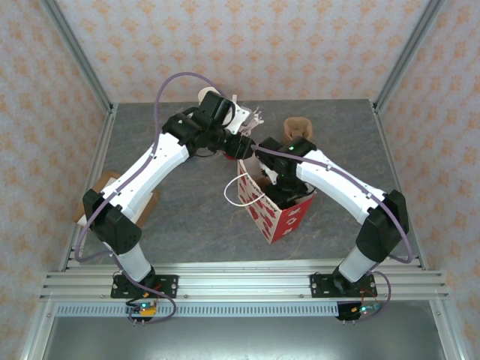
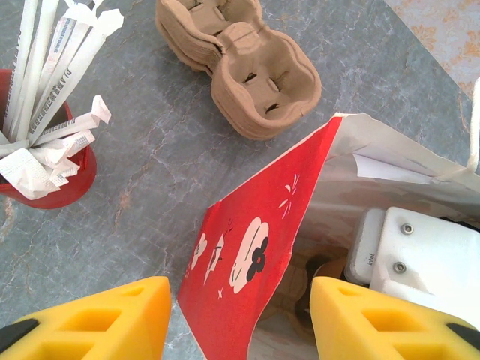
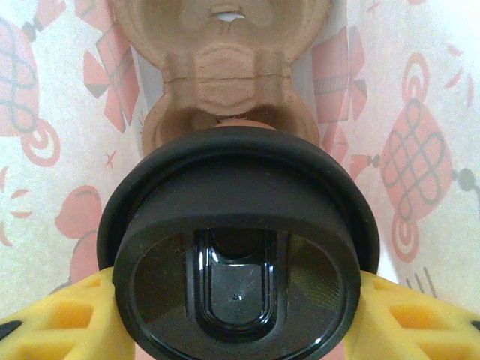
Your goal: Pack the takeout coffee
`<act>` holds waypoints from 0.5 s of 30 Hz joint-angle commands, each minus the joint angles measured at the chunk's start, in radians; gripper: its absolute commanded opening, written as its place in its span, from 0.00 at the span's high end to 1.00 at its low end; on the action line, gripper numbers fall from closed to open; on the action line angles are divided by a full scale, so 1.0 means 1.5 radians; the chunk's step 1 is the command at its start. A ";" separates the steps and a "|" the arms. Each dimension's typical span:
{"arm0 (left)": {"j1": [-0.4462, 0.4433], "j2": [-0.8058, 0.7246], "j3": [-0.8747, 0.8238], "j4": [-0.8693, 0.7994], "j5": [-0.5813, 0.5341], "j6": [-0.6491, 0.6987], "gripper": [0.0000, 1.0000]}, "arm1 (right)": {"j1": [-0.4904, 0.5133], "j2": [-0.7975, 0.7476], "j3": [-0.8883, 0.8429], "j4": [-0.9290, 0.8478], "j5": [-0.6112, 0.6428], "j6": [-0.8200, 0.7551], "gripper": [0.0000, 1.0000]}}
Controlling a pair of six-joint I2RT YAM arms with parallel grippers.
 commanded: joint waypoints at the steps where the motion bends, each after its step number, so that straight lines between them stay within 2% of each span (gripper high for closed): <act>1: -0.004 -0.021 0.004 0.000 -0.004 0.005 0.47 | -0.003 -0.011 -0.014 0.005 0.013 -0.009 0.54; 15: -0.004 -0.022 0.000 0.000 -0.003 0.005 0.47 | -0.006 0.001 -0.037 0.026 0.011 -0.013 0.55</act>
